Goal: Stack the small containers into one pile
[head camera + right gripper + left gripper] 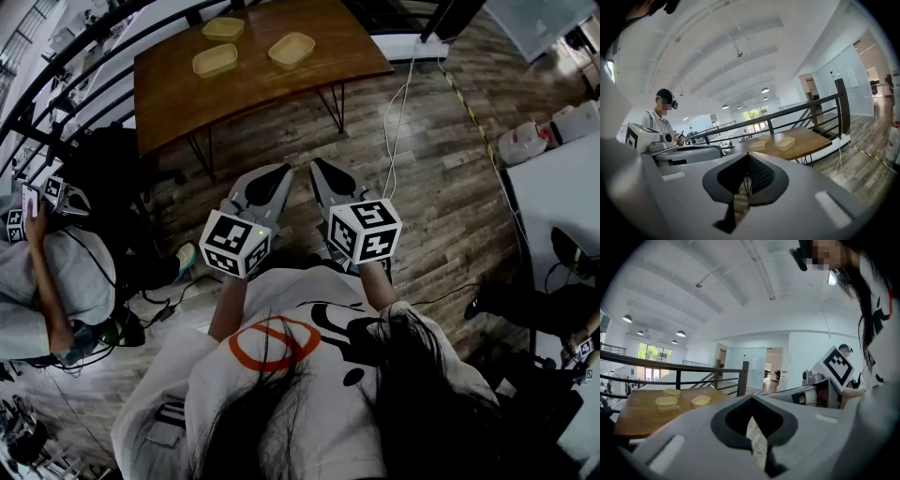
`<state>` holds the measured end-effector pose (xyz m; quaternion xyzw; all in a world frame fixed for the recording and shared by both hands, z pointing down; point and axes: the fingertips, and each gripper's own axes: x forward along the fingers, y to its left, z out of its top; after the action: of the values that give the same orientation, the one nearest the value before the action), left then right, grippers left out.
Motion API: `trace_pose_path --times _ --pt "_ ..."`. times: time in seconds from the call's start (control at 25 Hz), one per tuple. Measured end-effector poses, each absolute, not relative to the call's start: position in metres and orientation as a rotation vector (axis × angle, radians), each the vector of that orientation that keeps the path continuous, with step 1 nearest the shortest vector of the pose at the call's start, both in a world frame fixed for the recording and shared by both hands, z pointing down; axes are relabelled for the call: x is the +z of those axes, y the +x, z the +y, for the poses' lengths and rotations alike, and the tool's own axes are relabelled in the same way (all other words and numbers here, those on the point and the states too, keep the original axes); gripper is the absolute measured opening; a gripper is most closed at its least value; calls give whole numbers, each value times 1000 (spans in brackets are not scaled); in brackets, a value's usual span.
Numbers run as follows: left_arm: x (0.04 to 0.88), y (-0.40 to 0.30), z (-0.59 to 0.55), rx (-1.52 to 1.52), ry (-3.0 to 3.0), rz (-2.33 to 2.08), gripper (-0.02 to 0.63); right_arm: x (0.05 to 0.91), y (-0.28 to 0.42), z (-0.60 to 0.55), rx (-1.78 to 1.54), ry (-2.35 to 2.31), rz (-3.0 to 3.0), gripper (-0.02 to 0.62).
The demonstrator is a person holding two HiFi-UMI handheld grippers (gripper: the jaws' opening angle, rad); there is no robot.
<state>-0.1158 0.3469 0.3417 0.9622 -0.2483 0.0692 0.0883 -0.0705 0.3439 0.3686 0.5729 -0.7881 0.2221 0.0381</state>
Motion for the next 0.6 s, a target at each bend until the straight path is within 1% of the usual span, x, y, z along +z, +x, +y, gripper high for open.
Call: trace_pose_path --times 0.6 --pt "350 -79 339 221 2843 -778 0 375 -26 338 686 1739 -2439 21"
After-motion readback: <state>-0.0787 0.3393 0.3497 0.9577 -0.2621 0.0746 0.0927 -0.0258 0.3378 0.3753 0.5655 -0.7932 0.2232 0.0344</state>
